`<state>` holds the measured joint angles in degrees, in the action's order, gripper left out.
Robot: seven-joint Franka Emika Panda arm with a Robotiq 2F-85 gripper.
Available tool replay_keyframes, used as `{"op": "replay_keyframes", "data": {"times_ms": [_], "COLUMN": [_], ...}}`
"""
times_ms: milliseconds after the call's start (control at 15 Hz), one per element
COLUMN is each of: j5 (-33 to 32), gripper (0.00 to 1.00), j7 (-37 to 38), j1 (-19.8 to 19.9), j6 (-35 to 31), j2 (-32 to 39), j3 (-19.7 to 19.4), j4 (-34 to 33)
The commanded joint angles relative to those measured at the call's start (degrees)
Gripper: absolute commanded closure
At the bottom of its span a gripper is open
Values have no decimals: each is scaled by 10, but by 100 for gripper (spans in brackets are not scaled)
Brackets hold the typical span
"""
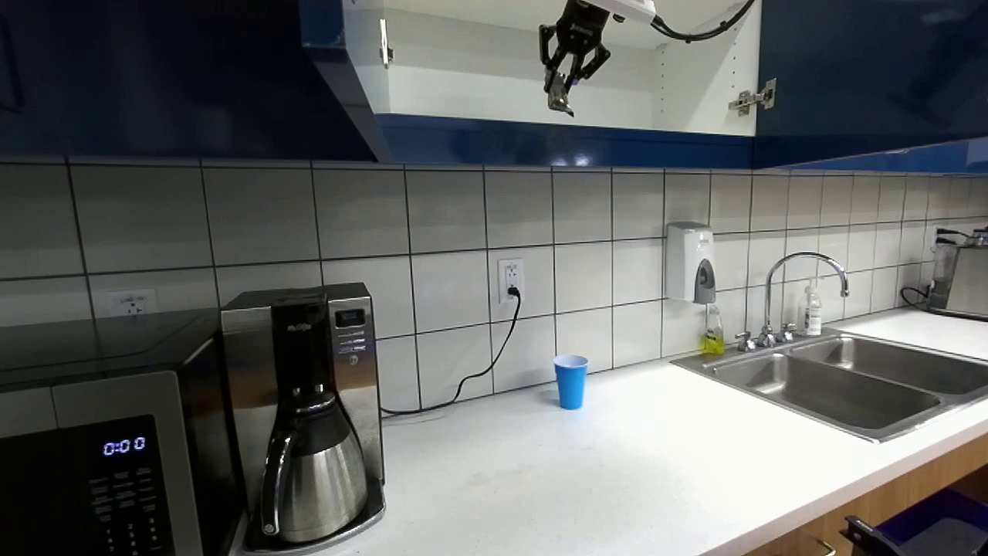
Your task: Pick up the object from the counter and put it in the cabinet
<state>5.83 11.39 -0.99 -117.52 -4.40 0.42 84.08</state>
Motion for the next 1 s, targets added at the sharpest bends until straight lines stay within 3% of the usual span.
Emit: {"op": "replay_keyframes", "data": {"times_ms": [0, 867, 933], "j5": [-6, -13, -13], "gripper": [91, 91, 41], "j7": [26, 55, 58], "j1": [-3, -10, -10], "j6": [-7, -16, -17], "j2": [30, 94, 98], "j3": [5, 1, 1], "j4": [-32, -73, -75]}}
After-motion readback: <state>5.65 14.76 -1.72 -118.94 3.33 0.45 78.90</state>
